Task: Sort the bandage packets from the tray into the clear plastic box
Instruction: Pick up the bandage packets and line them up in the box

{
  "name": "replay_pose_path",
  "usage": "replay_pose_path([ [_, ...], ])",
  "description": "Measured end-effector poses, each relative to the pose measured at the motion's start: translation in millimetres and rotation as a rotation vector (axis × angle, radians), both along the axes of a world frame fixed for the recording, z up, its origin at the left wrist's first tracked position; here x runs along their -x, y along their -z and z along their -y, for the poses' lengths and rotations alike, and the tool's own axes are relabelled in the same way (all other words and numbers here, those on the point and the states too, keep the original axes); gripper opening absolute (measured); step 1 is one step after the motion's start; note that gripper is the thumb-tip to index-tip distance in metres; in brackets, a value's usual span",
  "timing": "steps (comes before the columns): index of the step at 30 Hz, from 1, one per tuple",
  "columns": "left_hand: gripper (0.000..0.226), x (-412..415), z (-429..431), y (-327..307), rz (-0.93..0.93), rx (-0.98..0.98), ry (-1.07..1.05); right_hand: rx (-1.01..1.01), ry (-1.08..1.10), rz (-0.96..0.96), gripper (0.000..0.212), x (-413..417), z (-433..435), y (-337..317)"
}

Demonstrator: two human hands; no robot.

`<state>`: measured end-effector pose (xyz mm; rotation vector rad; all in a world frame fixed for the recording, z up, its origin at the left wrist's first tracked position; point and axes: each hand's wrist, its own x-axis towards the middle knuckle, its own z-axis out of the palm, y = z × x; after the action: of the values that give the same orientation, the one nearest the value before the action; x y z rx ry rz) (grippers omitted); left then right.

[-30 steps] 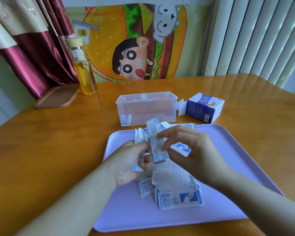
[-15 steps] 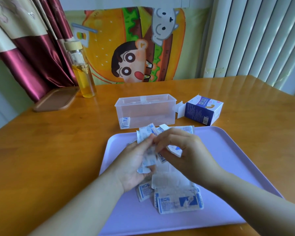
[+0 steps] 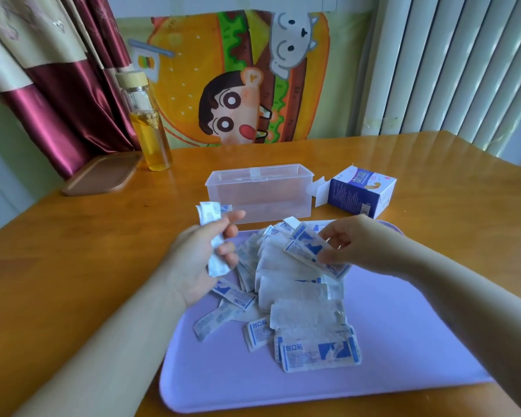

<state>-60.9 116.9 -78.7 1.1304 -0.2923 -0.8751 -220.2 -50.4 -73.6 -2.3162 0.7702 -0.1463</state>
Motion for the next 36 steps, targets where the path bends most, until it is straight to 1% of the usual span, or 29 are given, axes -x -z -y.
replay_pose_path([
  [1, 0.025, -5, -2, 1, 0.022, -0.013, -0.001, 0.089, -0.007, -0.041, 0.023, -1, -1, 2],
  [2, 0.025, -10, -4, 3, 0.083, -0.049, 0.002, 0.132, -0.011, -0.069, 0.029, -2, -2, 4],
  [3, 0.025, -13, -7, 3, 0.195, -0.121, 0.017, 0.145, -0.015, -0.092, 0.033, -4, -4, 5],
  [4, 0.023, -15, -11, 3, 0.356, -0.224, 0.054, 0.148, -0.022, -0.121, 0.038, -5, -5, 6],
  [6, 0.015, -17, -19, 4, 0.757, -0.472, 0.205, 0.136, -0.041, -0.173, 0.043, -8, -6, 7],
  [8, 0.007, -20, -24, 7, 1.097, -0.642, 0.370, 0.119, -0.056, -0.190, 0.044, -10, -5, 9],
  [10, 0.004, -23, -27, 12, 1.331, -0.779, 0.492, 0.107, -0.046, -0.176, 0.039, -11, -5, 10],
  [11, 0.007, -25, -27, 14, 1.428, -0.839, 0.542, 0.105, -0.038, -0.163, 0.035, -12, -4, 10],
  [12, 0.009, -27, -27, 17, 1.487, -0.898, 0.588, 0.104, -0.030, -0.149, 0.030, -11, -3, 11],
  [15, 0.028, -31, -26, 25, 1.505, -1.014, 0.668, 0.073, -0.016, -0.122, 0.025, -7, -1, 11],
  [17, 0.032, -31, -25, 25, 1.501, -1.042, 0.686, 0.055, -0.005, -0.116, 0.026, -4, 1, 11],
  [19, 0.032, -32, -22, 22, 1.433, -1.040, 0.714, 0.052, 0.014, -0.106, 0.023, -2, 2, 9],
  [22, 0.026, -35, -14, 16, 1.350, -1.065, 0.790, 0.121, 0.042, -0.109, 0.014, 0, 4, 6],
  [25, 0.024, -40, -5, 12, 1.363, -1.098, 0.876, 0.150, 0.046, -0.099, 0.016, 0, 6, 2],
  [28, 0.023, -43, 1, 11, 1.350, -1.117, 0.931, 0.147, 0.058, -0.014, 0.018, 2, 5, -4],
  [32, 0.034, -45, 5, 10, 1.282, -1.112, 0.924, 0.126, 0.033, 0.102, 0.014, 2, -1, -8],
  [36, 0.028, -44, 8, 8, 1.300, -1.144, 0.973, 0.113, -0.037, 0.099, 0.014, -1, -14, -13],
])
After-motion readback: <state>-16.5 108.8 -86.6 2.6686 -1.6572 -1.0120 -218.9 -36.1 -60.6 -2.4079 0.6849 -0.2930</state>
